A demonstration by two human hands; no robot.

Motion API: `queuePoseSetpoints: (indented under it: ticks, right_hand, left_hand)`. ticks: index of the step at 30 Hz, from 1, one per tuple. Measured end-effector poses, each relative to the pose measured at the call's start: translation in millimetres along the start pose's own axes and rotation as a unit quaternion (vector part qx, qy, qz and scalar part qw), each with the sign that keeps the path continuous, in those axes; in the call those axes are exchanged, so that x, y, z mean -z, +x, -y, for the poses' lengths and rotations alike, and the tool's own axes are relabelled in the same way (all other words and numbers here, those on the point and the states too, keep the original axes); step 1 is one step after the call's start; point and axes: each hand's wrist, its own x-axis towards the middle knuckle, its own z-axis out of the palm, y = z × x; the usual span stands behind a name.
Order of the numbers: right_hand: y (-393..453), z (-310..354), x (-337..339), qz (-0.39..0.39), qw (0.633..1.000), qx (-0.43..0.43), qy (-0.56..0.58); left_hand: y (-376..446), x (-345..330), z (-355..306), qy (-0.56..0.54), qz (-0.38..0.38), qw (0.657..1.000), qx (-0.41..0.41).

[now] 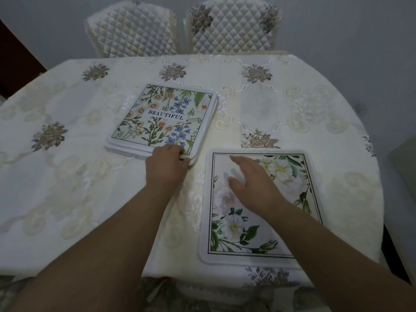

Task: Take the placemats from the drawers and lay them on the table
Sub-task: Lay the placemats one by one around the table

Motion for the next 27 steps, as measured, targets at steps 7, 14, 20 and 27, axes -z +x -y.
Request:
queuePoseSetpoints:
  ticks: [7, 14, 20, 27]
  right_hand:
    - [-7, 26, -15, 0.033, 0.997, -0.019, 0.06]
    - [-8, 41, -15, 0.051, 0.997, -0.027, 0.06]
    - [-18, 45, -16, 0.062, 0.995, -0.034, 0.073]
    - [-27, 44, -5, 0.017, 0.959, -0.121, 0.257]
  left_hand:
    - [13, -1, 3, 0.138, 0.027, 0.984, -0.106]
    - [8, -2, 11, 0.022, 0.013, 0.996, -0.086]
    - [20, 0, 3, 0.124, -0.003, 0.979, -0.16]
    - [-54, 39, -43, -0.026, -0.089, 0.979, -0.181]
